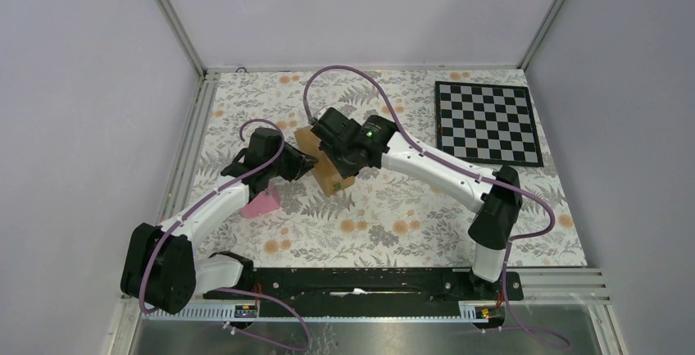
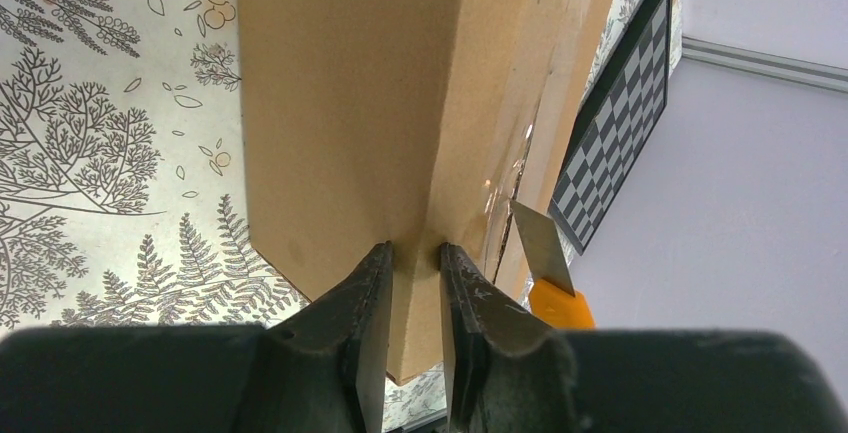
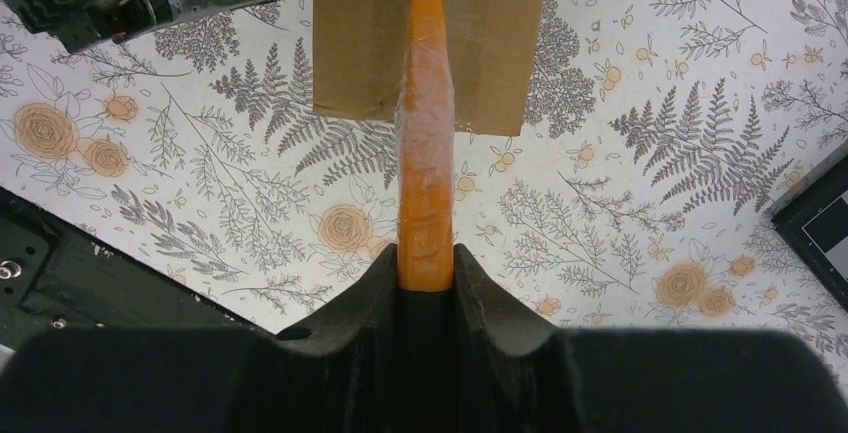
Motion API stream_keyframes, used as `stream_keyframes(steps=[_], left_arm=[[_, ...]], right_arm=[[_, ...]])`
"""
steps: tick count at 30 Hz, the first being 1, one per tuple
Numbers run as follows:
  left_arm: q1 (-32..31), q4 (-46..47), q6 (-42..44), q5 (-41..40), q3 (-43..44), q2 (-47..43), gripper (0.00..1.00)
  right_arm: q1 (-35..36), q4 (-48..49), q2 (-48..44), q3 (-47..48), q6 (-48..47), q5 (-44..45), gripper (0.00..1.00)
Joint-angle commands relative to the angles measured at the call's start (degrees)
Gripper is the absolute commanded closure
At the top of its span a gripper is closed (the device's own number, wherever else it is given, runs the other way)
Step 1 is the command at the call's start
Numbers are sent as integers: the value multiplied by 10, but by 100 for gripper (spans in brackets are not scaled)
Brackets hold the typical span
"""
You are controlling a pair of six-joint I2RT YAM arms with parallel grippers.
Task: Unpack the express box
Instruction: Cut the express box at the center of the board.
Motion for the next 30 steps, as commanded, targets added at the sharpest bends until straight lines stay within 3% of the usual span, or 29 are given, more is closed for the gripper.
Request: stream_keyframes(steps=[1,5,10,17,20,25,27,30], left_arm=[[1,-72,15,-16,-14,9,76],[1,-77,31,-11,2,4,68],[2,-79,61,-1,38,-7,49],[37,-117,151,8,128,-55,31],[63,-52,226,107,154,-76,23],[63,4,380,324,223,-71,22],[55,9,420,435,236,-69,22],[44,34,449,522,224,-82,22]], right_arm=[[8,-25,2,33,5,8,100],[8,-32,2,53,4,8,100],[6,-21,-20,68,0,6,100],[-57,-5,-66,42,-5,-127,100],[-85,10,-98,19,-11,-225,100],[-93,0,-142,-12,-18,-336,100],[-93,-2,-161,-27,-13,-361,100],[-94,-5,-190,-38,-11,-396,100]])
